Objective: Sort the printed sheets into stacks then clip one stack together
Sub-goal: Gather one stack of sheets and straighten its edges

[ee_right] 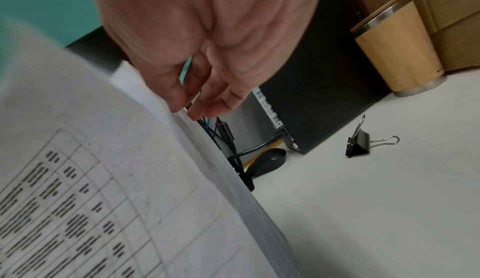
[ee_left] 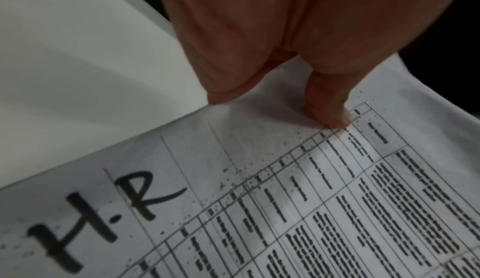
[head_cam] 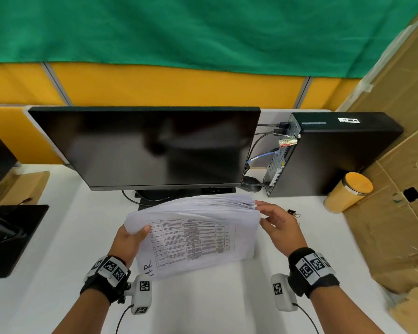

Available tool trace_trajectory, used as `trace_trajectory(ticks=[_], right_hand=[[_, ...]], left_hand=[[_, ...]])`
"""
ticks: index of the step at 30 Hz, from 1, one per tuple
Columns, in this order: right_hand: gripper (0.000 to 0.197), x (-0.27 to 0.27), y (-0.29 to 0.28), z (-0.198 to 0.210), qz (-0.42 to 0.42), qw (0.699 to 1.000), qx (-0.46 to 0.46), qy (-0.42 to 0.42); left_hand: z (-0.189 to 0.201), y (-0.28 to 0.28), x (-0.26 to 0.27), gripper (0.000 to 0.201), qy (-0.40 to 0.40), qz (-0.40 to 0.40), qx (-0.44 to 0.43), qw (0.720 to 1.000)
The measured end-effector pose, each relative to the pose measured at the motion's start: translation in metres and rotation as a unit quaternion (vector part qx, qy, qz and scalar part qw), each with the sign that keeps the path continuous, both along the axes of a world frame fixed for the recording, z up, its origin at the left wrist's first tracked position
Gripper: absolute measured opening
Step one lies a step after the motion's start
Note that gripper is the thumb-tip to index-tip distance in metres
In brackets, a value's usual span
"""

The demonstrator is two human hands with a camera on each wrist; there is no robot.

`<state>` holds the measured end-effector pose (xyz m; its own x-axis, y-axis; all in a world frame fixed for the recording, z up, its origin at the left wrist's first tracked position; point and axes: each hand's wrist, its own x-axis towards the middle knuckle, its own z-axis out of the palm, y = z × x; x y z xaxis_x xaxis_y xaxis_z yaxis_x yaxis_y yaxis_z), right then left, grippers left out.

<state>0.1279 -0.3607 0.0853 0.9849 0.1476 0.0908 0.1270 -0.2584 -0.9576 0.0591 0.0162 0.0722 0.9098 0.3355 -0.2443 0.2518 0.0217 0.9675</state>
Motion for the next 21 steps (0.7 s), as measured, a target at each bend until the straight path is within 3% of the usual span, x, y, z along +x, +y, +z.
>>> trace_trajectory(ticks=[5, 10, 17, 21], right_hand=[[0.037, 0.012, 0.007, -0.001, -0.002, 0.999, 0.004, 0.036], [0.017, 0.004, 0.013, -0.01, 0.0, 0.982, 0.076, 0.172], [0.02, -0.01, 0.022, -0.029, 0.006, 0.97, 0.097, 0.222], [0.022, -0.013, 0.027, -0.04, -0.01, 0.962, 0.085, 0.259]], left_hand=[[-0.011, 0.015, -0.006, 0.026, -0.001, -0.006, -0.003, 1.0], [-0.021, 0.022, -0.018, 0.058, 0.007, -0.028, -0.061, 0.998], [-0.036, 0.022, -0.03, 0.042, 0.055, -0.019, -0.099, 0.993], [-0.049, 0.027, -0.026, 0.028, 0.126, 0.008, -0.054, 0.99]])
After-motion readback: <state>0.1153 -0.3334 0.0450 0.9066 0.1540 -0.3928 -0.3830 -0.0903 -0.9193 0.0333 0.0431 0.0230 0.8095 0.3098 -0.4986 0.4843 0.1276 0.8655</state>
